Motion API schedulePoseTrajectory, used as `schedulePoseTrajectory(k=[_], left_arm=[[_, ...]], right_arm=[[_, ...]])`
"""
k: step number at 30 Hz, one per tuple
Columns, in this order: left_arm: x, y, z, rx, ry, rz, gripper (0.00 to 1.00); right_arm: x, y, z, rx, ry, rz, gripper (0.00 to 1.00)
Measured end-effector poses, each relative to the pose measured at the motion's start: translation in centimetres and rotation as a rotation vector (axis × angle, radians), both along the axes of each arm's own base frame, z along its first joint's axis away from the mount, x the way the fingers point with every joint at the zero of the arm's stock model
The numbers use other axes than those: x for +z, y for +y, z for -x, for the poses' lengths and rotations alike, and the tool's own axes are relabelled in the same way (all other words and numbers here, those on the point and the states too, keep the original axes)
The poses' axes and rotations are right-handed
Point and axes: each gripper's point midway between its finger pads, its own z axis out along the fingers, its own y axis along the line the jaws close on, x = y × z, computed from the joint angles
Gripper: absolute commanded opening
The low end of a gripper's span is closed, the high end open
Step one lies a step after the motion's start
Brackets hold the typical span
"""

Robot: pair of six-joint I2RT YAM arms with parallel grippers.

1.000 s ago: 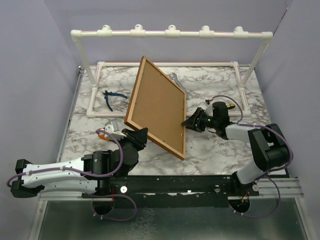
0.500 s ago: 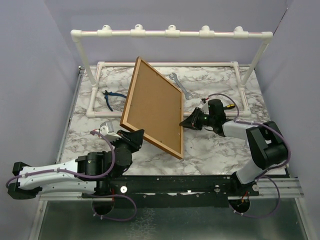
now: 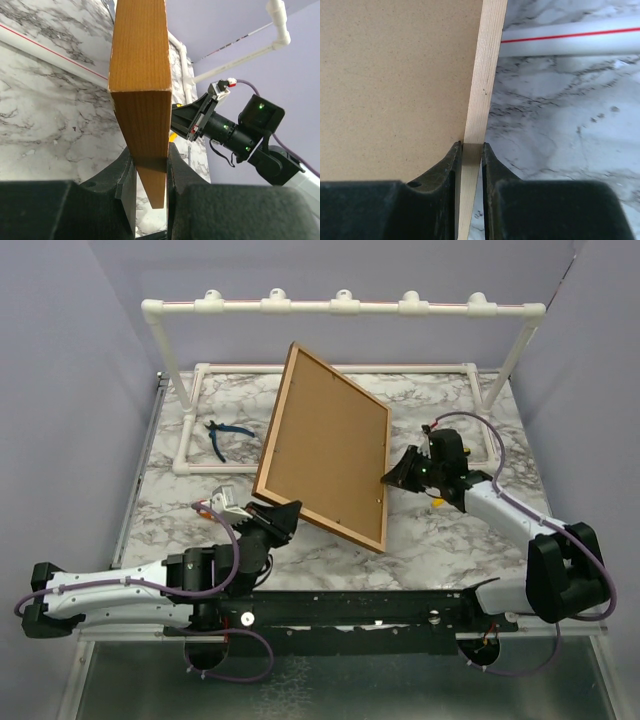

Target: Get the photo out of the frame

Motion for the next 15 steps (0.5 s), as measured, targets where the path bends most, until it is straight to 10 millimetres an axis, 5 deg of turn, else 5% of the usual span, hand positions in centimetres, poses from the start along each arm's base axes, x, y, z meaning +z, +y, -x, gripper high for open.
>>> schedulePoseTrajectory(k=[7,12,15], left_arm=[[-2.9,-1.6,0.2,-0.036,0.01,0.009,0.24],[-7.5,-1.5,0.9,-0.083,0.032,0.041,0.3],[-10.0,-1.2,1.2,-0.103,0.039,0.057,0.46]], right_arm=[[-2.7,-2.6,0.8,-0.055,0.049,0.116,0.01],[-5.5,-3.9,2.2,-0.074,0.095,0.134,0.0],[-5.8,-4.2,2.1,-0.082,0.084,0.141,0.01]])
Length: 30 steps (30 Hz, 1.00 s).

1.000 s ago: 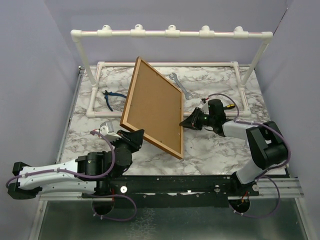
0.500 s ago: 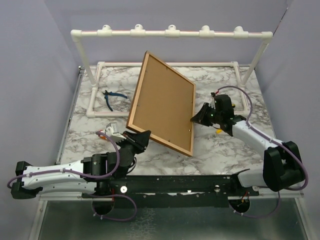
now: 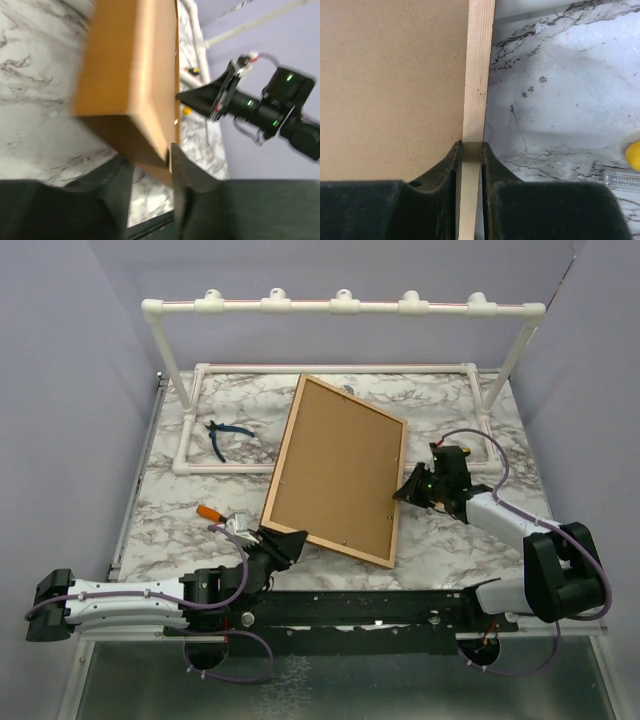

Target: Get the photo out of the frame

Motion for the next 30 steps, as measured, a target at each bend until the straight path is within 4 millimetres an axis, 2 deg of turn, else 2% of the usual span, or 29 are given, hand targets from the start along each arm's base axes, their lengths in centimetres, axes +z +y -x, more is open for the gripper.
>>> schedulePoseTrajectory(k=[3,5,8,11,18,19,20,22,23,26,30], left_arm=[[-2.0,0.3,0.4,-0.028,0.002,-0.023,0.69],[-3.2,0.6,0.6,-0.041,0.012,-0.046,0.79],[-3.9,0.8,0.8,-0.044,0.032,-0.06,0.86],[-4.3,1.1,0.9,-0.032,0.076,-0.076,0.9],[-3.1,1.0,1.0,0.012,0.167,-0.154,0.89],[-2.9,1.0,1.0,0.016,0.172,-0.169,0.89],[-2.9,1.1,1.0,0.018,0.176,-0.201,0.89],[-2.1,1.3,1.0,0.026,0.177,-0.261,0.86],[-1.5,1.4,0.9,0.033,0.173,-0.277,0.84],[0.6,2.2,0.4,0.06,0.149,-0.311,0.78],[2.4,4.3,-0.3,0.108,0.098,-0.336,0.77]], right_arm=[[0.2,-0.2,-0.4,-0.002,-0.023,0.005,0.01],[0.9,-0.1,-1.2,0.001,-0.056,0.001,0.01],[2.4,0.1,-2.5,0.006,-0.115,0.001,0.0],[2.9,-0.2,-3.0,0.008,-0.133,0.02,0.01],[2.5,-0.8,-3.5,0.015,-0.12,0.073,0.03],[2.3,-0.9,-3.5,0.013,-0.112,0.081,0.06],[2.1,-0.9,-3.6,0.013,-0.104,0.087,0.14],[1.8,-1.0,-3.5,0.018,-0.094,0.097,0.36],[1.7,-1.1,-3.3,0.02,-0.088,0.101,0.42],[1.7,-1.1,-3.2,0.029,-0.091,0.11,0.5],[2.3,-1.2,-3.2,0.04,-0.115,0.115,0.51]])
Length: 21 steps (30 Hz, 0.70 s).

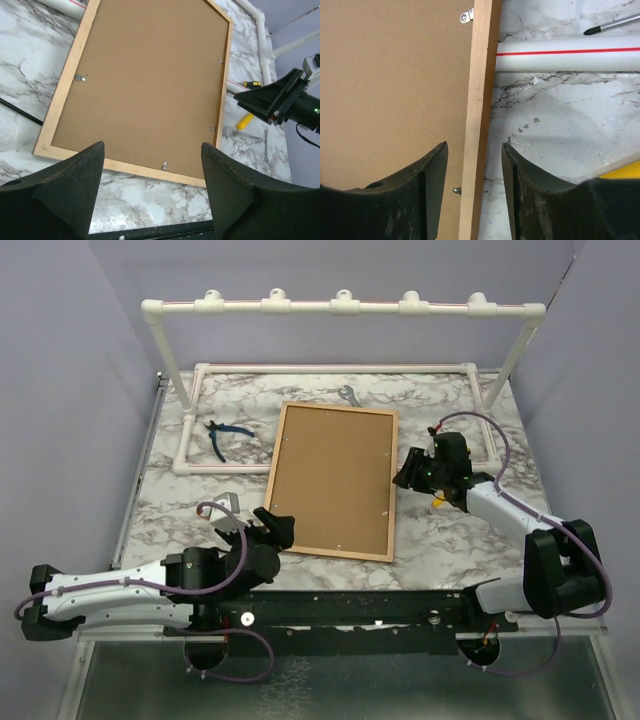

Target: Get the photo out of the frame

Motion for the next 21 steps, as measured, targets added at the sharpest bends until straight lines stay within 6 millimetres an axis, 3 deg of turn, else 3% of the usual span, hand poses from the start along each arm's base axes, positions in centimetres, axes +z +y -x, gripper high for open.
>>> schedulePoseTrajectory(k=[5,11,15,21], left_arm=[[1.0,1.5,-0.8,0.015,-0.059,-0.051,0.78],[-0.8,1.3,-2.2,0.026,-0.053,-0.277,0.8],[-1.9,1.0,-4.1,0.037,-0.002,-0.402,0.81],[-3.8,3.1,-8.2,0.092,0.109,-0.455,0.81]], right_arm=[[-0.1,0.1,0.1,0.011,0.001,0.001,0.51],[-1.1,0.4,0.2,0.026,0.033,-0.006,0.51],[-1.7,0.6,0.4,0.037,0.054,-0.011,0.5],[-2.2,0.9,0.5,0.05,0.066,-0.022,0.47]])
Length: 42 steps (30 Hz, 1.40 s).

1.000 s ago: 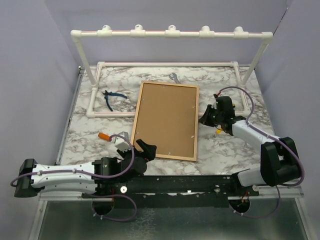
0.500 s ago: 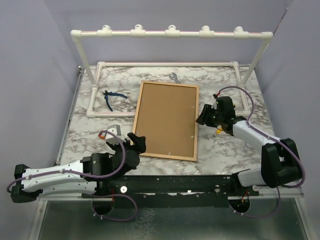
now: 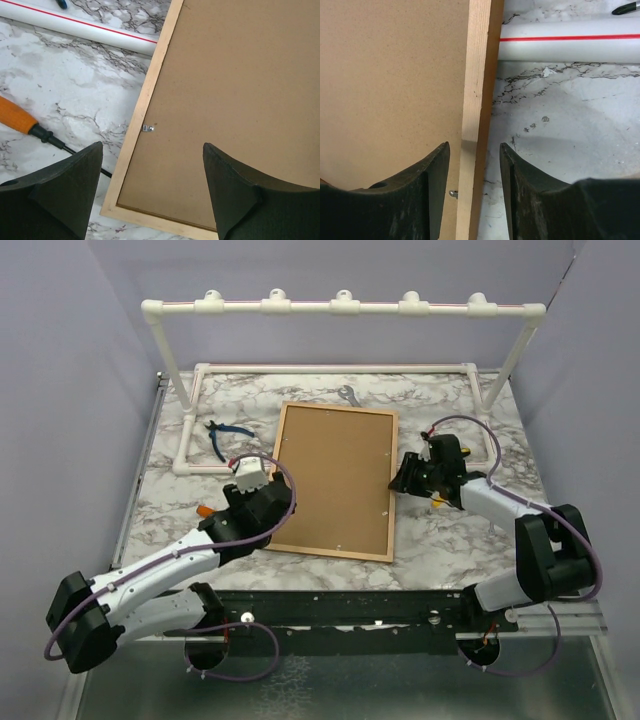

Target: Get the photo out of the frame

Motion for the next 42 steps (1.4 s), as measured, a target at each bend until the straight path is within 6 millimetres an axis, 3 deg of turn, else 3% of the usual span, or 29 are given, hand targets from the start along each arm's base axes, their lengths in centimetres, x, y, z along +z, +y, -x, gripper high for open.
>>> schedulePoseTrajectory(k=[7,11,17,25,31,35,42], left_arm=[[-1.6,1.4,-4.0,0.029,0.087,0.105,0.8],[-1.9,1.4,-5.3,0.007,0.104,0.169,0.8],[-2.7,2.6,-6.9,0.006,0.127,0.251,0.8],[-5.6,3.6,-6.2,0.022,0.187,0.327,0.76],[-7.5,3.5,-5.2,0.037,0.216,0.373,0.75],[-7.8,3.6,-4.9,0.043,0.213,0.379,0.75],[-6.9,3.8,-4.9,0.036,0.162,0.382,0.76]], right_arm=[[-1.0,0.0,0.1,0.001,0.026,0.005,0.44],[-1.0,0.0,0.0,-0.004,0.027,0.006,0.38],[-1.1,-0.3,-0.4,-0.025,0.04,0.021,0.37],[-0.4,-1.0,-2.0,-0.069,0.017,0.065,0.32],[0.0,-1.3,-2.9,-0.089,0.005,0.083,0.42],[0.2,-0.9,-2.9,-0.074,0.002,0.069,0.46],[0.2,-0.1,-2.7,-0.04,0.009,0.035,0.42]])
